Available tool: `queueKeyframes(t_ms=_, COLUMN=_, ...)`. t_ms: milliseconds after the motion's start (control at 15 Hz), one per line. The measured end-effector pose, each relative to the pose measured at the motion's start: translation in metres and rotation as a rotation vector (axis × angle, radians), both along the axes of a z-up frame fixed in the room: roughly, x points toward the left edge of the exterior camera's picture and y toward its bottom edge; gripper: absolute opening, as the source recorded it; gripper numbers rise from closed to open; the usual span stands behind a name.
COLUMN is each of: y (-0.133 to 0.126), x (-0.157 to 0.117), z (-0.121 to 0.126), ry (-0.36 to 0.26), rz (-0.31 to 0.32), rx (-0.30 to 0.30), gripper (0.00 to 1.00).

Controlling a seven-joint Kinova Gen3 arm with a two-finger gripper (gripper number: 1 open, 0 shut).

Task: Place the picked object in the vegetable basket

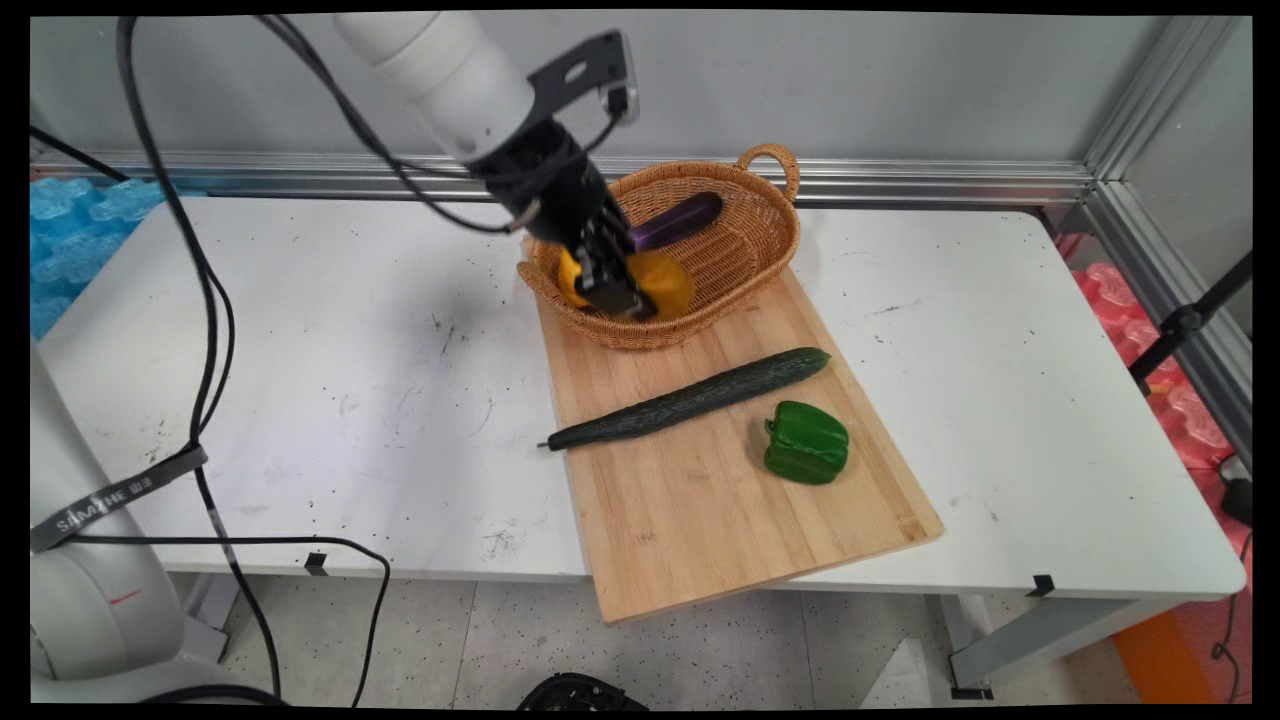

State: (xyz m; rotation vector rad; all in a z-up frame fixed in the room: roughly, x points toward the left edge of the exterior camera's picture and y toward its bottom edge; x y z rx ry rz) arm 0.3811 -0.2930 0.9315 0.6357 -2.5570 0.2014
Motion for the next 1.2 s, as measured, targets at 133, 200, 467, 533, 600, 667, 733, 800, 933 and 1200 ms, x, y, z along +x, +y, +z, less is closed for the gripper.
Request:
queueKeyframes(t_ms=133, y=-0.019, x=0.007, z=0.005, ry=-0.013, rz=0.023, rx=-0.028, gripper=0.00)
queueKeyframes(t_ms=200, y=-0.029, x=0.010, z=0.006, ry=-0.023, rz=0.036, rx=-0.041, gripper=0.00)
queueKeyframes(t_ms=467, y=-0.072, x=0.011, z=0.005, ry=-0.060, rz=0.070, rx=-0.102, gripper=0.00)
queueKeyframes(t_ms=533, y=-0.081, x=0.009, z=0.003, ry=-0.070, rz=0.071, rx=-0.115, gripper=0.00)
queueKeyframes(t_ms=600, y=-0.092, x=0.007, z=0.000, ry=-0.082, rz=0.070, rx=-0.129, gripper=0.00)
queueKeyframes(t_ms=667, y=-0.103, x=0.004, z=-0.004, ry=-0.096, rz=0.067, rx=-0.142, gripper=0.00)
queueKeyframes(t_ms=733, y=-0.112, x=0.001, z=-0.009, ry=-0.107, rz=0.065, rx=-0.152, gripper=0.00)
queueKeyframes(t_ms=800, y=-0.118, x=0.000, z=-0.012, ry=-0.113, rz=0.064, rx=-0.157, gripper=0.00)
queueKeyframes(t_ms=933, y=-0.136, x=-0.007, z=-0.022, ry=-0.131, rz=0.062, rx=-0.170, gripper=0.00)
queueKeyframes(t_ms=1200, y=-0.166, x=-0.020, z=-0.045, ry=-0.150, rz=0.063, rx=-0.180, gripper=0.00)
